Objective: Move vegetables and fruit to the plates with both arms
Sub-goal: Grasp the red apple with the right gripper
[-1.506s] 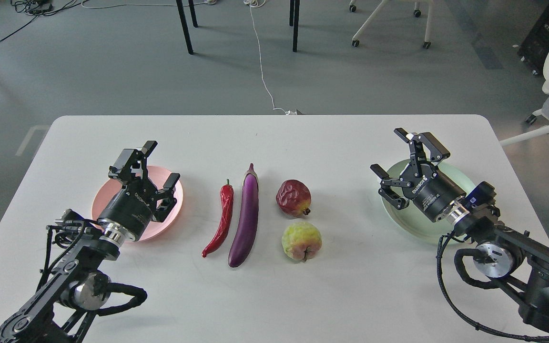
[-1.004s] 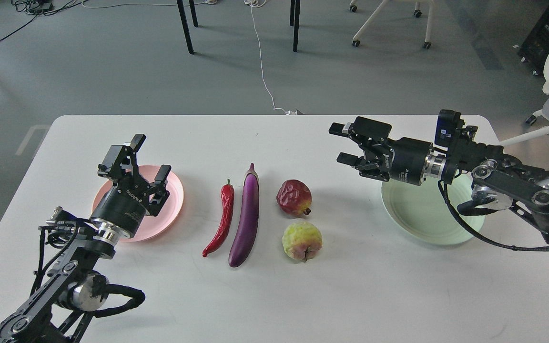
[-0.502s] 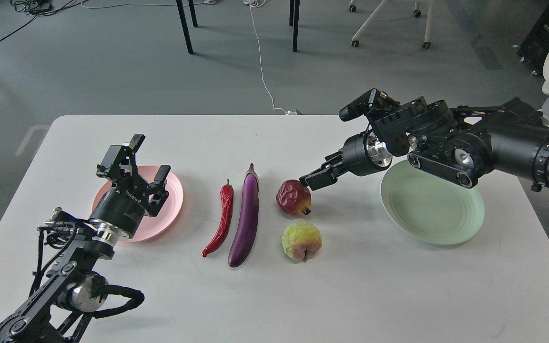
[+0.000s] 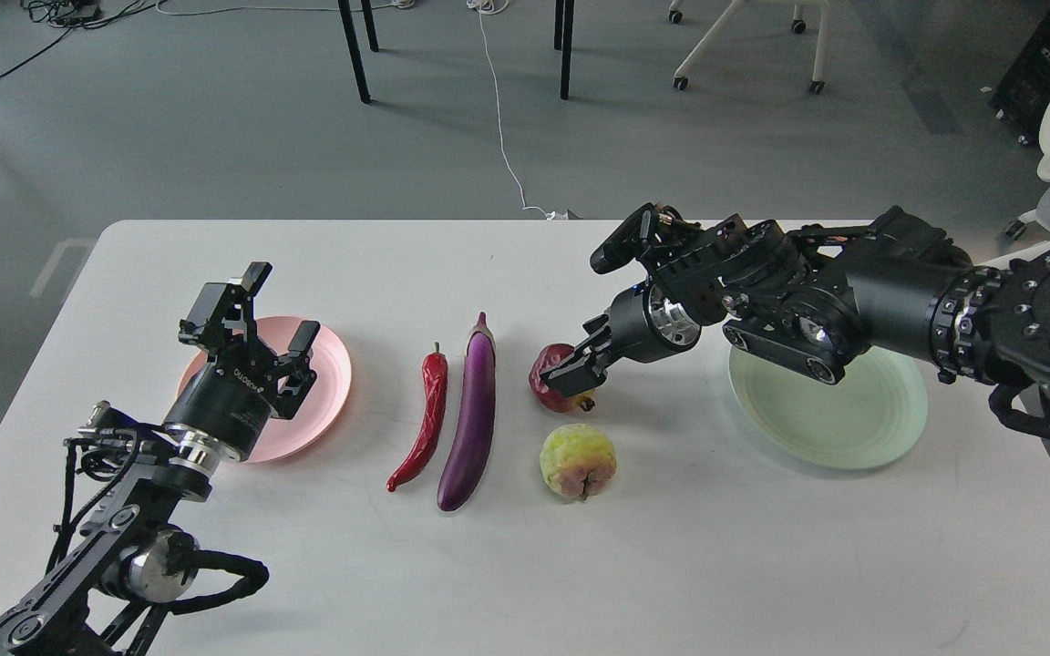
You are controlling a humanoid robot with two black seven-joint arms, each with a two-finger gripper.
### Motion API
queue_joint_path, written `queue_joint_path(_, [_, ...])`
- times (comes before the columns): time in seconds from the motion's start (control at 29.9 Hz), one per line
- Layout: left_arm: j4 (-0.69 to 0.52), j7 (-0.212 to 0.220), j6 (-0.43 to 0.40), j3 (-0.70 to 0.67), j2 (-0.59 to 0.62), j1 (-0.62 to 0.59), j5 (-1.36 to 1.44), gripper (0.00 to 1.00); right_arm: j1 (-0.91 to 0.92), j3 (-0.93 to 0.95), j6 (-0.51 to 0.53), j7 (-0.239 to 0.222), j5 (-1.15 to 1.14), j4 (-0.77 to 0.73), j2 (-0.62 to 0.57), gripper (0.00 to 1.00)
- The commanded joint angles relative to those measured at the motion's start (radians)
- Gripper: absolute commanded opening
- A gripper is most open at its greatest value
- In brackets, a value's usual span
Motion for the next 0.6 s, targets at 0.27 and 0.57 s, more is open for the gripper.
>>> queue_joint_path(0.27, [-0.002,0.0,0.0,-0.002,0.001,0.009,0.0,0.98,-0.03,-0.045,-0.087,0.0,0.002,0.003,0.0,0.66])
queue_joint_path(0.57, [-0.002,0.0,0.0,-0.008,0.001,0.009,-0.001,0.98,0.022,-0.042,-0.107,0.0,0.005,0.02,-0.035,0.44])
